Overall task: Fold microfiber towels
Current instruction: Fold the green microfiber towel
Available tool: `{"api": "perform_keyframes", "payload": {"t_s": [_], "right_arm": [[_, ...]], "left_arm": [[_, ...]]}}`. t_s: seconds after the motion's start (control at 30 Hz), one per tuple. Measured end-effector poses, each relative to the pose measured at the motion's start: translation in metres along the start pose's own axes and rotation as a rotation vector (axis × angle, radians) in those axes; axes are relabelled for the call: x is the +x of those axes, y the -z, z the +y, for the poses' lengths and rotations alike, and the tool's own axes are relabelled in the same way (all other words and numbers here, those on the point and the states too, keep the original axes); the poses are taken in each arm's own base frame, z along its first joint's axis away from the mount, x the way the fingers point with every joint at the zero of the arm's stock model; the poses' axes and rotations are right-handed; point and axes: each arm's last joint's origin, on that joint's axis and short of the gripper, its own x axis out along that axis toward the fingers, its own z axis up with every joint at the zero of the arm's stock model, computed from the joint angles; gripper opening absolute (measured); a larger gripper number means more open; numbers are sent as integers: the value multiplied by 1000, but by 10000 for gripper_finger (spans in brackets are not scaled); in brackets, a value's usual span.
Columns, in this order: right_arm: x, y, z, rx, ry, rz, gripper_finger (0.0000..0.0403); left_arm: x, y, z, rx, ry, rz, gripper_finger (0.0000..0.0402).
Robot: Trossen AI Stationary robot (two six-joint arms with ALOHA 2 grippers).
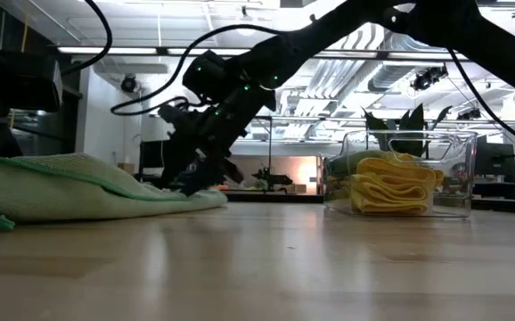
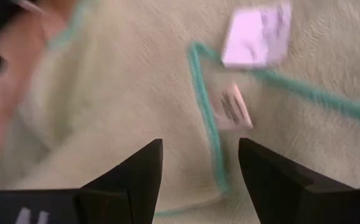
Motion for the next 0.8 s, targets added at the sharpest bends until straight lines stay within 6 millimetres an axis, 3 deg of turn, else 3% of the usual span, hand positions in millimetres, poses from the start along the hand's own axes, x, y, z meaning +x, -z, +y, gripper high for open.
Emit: {"api": "perform_keyframes", "payload": {"t_s": [0.6, 0.7, 0.8], "right_arm": [[4, 18, 11, 27, -33, 143, 195], [3, 19, 10, 34, -26, 153, 165], [3, 18, 7, 40, -19, 159, 98]], "left_arm": [[0, 0, 0, 0, 2, 4, 0], [0, 0, 0, 1, 0, 5, 0], [0, 1, 0, 0, 11, 27, 0]]}}
